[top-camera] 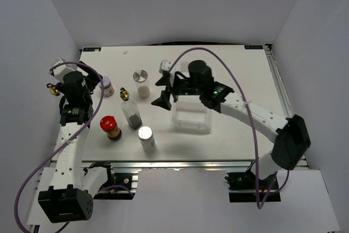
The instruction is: Organize the condiment bottles
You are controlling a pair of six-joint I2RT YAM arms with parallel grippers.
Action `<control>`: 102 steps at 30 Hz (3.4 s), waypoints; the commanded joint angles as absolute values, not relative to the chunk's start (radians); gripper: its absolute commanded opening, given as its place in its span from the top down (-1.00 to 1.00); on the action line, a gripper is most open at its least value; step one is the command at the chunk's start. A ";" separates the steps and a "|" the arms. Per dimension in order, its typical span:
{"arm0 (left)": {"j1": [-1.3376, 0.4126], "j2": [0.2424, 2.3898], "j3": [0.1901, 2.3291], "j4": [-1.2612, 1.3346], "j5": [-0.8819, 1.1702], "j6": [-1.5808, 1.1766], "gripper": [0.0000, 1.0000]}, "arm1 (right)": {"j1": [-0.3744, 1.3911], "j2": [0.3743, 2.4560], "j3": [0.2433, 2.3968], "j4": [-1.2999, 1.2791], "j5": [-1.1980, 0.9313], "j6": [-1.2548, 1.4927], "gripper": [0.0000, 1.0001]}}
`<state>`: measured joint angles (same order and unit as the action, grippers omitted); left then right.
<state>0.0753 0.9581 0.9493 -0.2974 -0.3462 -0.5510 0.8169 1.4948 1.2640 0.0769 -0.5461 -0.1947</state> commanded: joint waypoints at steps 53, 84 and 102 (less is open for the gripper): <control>0.075 0.877 0.893 -0.396 -0.525 -0.620 -0.96 | 0.445 1.723 1.824 0.206 -0.539 0.039 1.00; 0.075 0.913 0.934 -0.416 -0.563 -0.667 -0.96 | 0.442 1.910 1.819 0.397 0.064 -0.011 1.00; 0.075 0.904 0.965 -0.500 -0.646 -0.703 -0.96 | 0.505 1.911 1.664 0.534 0.132 -0.008 1.00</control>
<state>0.0757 0.9249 0.9302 -0.4706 -0.5976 -0.6899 0.4953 1.9514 1.6543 0.3481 0.1062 -0.0246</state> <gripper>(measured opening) 0.983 0.452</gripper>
